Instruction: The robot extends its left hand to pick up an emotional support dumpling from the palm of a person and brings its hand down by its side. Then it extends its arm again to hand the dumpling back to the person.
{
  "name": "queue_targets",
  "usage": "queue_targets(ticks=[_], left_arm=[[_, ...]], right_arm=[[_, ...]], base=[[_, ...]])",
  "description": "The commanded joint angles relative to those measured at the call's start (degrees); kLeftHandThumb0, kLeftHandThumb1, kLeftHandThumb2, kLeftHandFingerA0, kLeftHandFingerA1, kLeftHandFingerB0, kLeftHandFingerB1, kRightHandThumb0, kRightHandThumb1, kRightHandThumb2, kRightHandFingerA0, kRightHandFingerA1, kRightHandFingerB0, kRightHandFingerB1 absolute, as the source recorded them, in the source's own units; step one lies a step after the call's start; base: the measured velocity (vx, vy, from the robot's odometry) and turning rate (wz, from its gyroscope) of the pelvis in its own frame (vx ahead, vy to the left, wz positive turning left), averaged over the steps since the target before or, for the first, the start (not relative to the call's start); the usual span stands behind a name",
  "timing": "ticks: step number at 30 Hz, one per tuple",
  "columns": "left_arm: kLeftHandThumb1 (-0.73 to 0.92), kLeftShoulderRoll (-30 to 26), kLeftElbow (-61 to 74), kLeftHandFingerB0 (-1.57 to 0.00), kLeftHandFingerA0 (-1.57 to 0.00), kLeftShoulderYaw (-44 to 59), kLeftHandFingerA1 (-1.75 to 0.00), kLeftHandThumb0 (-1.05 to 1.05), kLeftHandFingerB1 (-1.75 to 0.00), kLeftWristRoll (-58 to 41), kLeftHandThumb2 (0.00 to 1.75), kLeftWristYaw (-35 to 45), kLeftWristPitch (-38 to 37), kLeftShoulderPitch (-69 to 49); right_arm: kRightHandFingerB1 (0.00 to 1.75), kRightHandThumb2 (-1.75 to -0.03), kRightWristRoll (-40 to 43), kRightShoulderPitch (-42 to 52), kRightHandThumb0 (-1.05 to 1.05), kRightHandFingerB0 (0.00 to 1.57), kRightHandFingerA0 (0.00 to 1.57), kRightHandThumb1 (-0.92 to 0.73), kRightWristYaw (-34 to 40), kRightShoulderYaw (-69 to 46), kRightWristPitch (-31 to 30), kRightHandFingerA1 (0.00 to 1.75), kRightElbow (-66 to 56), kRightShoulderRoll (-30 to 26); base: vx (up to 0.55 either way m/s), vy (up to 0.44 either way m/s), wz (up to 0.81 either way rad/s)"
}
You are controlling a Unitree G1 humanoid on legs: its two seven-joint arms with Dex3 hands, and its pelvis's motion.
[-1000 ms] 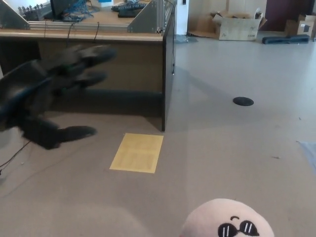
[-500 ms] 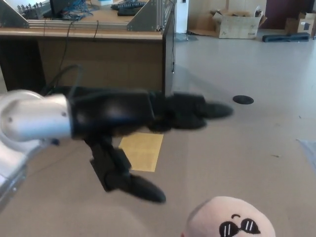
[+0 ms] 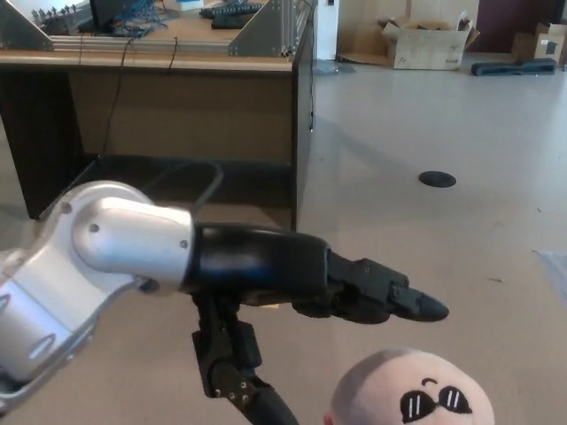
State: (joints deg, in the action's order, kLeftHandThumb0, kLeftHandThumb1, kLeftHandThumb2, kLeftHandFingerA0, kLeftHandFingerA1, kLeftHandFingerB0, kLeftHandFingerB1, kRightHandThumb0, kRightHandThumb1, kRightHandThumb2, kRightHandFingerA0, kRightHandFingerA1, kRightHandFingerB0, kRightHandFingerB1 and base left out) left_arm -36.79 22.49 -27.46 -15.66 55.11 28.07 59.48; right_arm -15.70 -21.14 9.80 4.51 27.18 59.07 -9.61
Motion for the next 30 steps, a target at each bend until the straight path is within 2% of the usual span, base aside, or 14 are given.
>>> queue_targets(ticks=[1, 8, 10, 11, 18, 19, 20, 22, 23, 30], left_arm=[[0.43, 1.9, 1.0, 0.0, 0.0, -3.6, 0.0, -1.0, -0.02, 7.2, 0.65, -0.3, 0.6, 1.8], [0.44, 3.4, 1.1, 0.0, 0.0, -3.3, -0.01, -1.05, 0.0, 11.0, 0.72, -1.5, -0.8, 2.1], [0.46, 4.3, 1.2, 0.0, 0.0, -4.3, -0.04, -1.05, 0.0, 14.0, 0.76, -2.4, -3.3, 2.3], [0.38, 4.2, 1.2, 0.0, 0.0, -4.5, -0.01, -1.05, 0.0, 15.2, 0.81, -2.5, -3.7, 2.6], [0.44, 4.7, 0.5, 0.0, 0.0, -5.5, 0.0, -1.05, -0.01, 20.1, 0.9, -1.7, -6.6, 4.0], [0.44, 4.8, 0.4, 0.0, 0.0, -5.4, 0.0, -1.05, -0.01, 20.3, 0.9, -1.5, -6.7, 4.0], [0.45, 4.6, 0.6, 0.0, 0.0, -5.9, -0.01, -1.05, 0.0, 21.3, 0.74, -1.3, -7.5, 4.1], [0.45, 4.4, 0.8, 0.0, 0.0, -6.5, -0.01, -1.05, 0.0, 22.9, 0.74, -0.8, -8.8, 4.2], [0.41, 5.0, 0.5, 0.0, 0.0, -6.3, -0.03, -1.01, -0.01, 23.0, 0.73, -1.7, -10.8, 3.0], [0.42, 6.2, 0.8, 0.0, 0.0, -6.0, -0.01, -1.05, 0.0, 24.8, 0.74, -2.6, -12.6, -0.9]], right_arm=[[0.43, -0.57, -0.7, -1.0, -0.29, 0.61, 0.75, -0.62, 0.2, 0.7, -1.2, 0.5, 0.7, -1.8], [0.45, -0.57, -1.3, -2.3, -0.29, 0.63, 0.77, -0.62, 1.0, 1.3, 0.4, 0.5, 1.9, -2.0], [0.44, -0.58, -1.1, -1.9, -0.29, 0.63, 0.78, -0.61, 1.1, 1.1, -0.6, 0.5, 1.6, -1.9], [0.44, -0.58, -1.1, -2.3, -0.29, 0.63, 0.78, -0.61, 1.1, 1.1, -0.7, 0.5, 1.8, -1.9], [0.44, -0.58, -1.0, -3.6, -0.29, 0.63, 0.78, -0.61, 1.1, 1.0, -0.8, 0.5, 1.9, -2.1], [0.44, -0.58, -1.0, -3.7, -0.29, 0.63, 0.78, -0.61, 1.0, 0.9, -0.8, 0.5, 1.9, -2.1], [0.43, -0.59, -0.9, -3.5, -0.34, 0.57, 0.79, -0.66, 0.4, 1.0, 0.6, 0.53, 1.9, -2.5], [0.43, -0.59, -0.8, -3.3, -0.34, 0.57, 0.79, -0.66, -0.6, 1.2, 2.8, 0.53, 2.0, -3.0], [0.45, -0.6, -2.2, -3.5, -0.39, 0.65, 0.84, -0.65, 1.2, 1.9, 0.3, 0.56, 1.7, -3.1], [0.45, -0.6, -3.1, -3.5, -0.39, 0.65, 0.84, -0.65, 1.9, 3.0, -1.1, 0.56, 1.9, -2.9]], base=[[0.0, 0.0, 0.0], [0.0, 0.0, 0.0], [0.0, 0.0, 0.0], [0.0, 0.0, 0.0], [0.0, 0.0, 0.0], [0.0, 0.0, 0.0], [0.0, 0.0, 0.0], [0.0, 0.0, 0.0], [0.0, 0.0, 0.0], [0.0, 0.0, 0.0]])
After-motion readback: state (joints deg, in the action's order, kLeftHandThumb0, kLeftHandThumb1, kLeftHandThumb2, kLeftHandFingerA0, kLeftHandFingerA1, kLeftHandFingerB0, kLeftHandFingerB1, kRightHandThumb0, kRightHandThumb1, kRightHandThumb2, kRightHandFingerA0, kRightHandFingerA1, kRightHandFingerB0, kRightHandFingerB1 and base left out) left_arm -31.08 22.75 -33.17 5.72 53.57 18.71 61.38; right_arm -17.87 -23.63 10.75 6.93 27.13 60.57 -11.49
